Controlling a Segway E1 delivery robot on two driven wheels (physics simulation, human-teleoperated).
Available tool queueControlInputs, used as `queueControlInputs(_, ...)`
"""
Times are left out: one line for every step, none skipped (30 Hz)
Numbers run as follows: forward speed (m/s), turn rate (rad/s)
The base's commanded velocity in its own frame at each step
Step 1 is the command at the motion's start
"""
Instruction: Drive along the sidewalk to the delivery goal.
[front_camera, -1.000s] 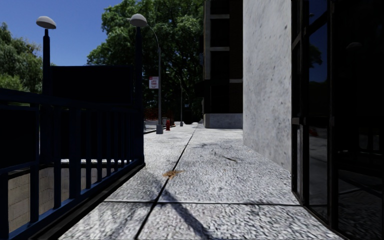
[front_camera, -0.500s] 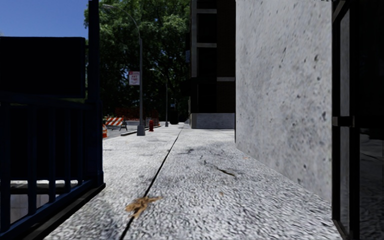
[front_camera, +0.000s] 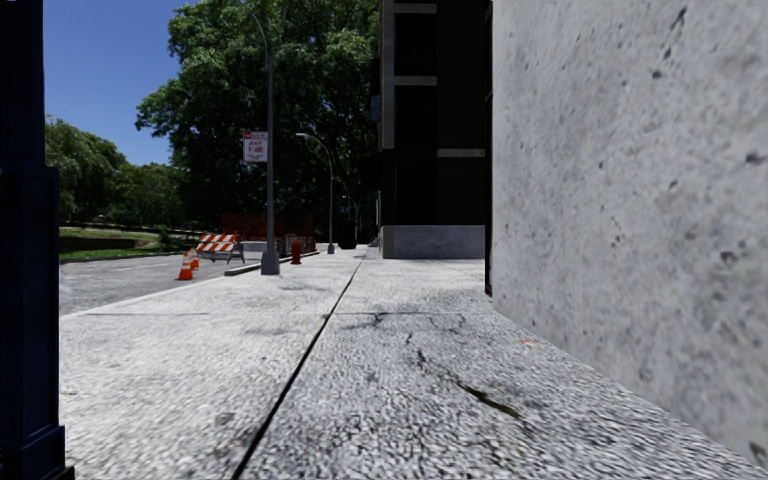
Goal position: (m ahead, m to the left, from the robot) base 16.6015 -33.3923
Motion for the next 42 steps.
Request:
queueControlInputs(2.00,0.00)
queueControlInputs(2.00,0.00)
queueControlInputs(2.00,0.00)
queueControlInputs(2.00,0.00)
queueControlInputs(2.00,0.00)
queueControlInputs(2.00,0.00)
queueControlInputs(2.00,0.00)
queueControlInputs(2.00,0.00)
queueControlInputs(2.00,0.00)
queueControlInputs(2.00,0.00)
queueControlInputs(2.00,0.00)
queueControlInputs(2.00,0.00)
queueControlInputs(2.00,0.00)
queueControlInputs(2.00,0.00)
queueControlInputs(2.00,0.00)
queueControlInputs(2.00,0.00)
queueControlInputs(2.00,0.00)
queueControlInputs(2.00,0.00)
queueControlInputs(2.00,0.00)
queueControlInputs(2.00,0.00)
queueControlInputs(2.00,0.00)
queueControlInputs(2.00,0.00)
queueControlInputs(2.00,0.00)
queueControlInputs(2.00,0.00)
queueControlInputs(2.00,0.00)
queueControlInputs(2.00,0.00)
queueControlInputs(2.00,0.00)
queueControlInputs(2.00,0.00)
queueControlInputs(2.00,0.00)
queueControlInputs(2.00,0.00)
queueControlInputs(2.00,0.00)
queueControlInputs(2.00,0.00)
queueControlInputs(2.00,0.00)
queueControlInputs(2.00,0.00)
queueControlInputs(2.00,0.00)
queueControlInputs(2.00,0.00)
queueControlInputs(2.00,0.00)
queueControlInputs(2.00,0.00)
queueControlInputs(2.00,0.00)
queueControlInputs(2.00,0.00)
queueControlInputs(2.00,0.00)
queueControlInputs(2.00,0.00)
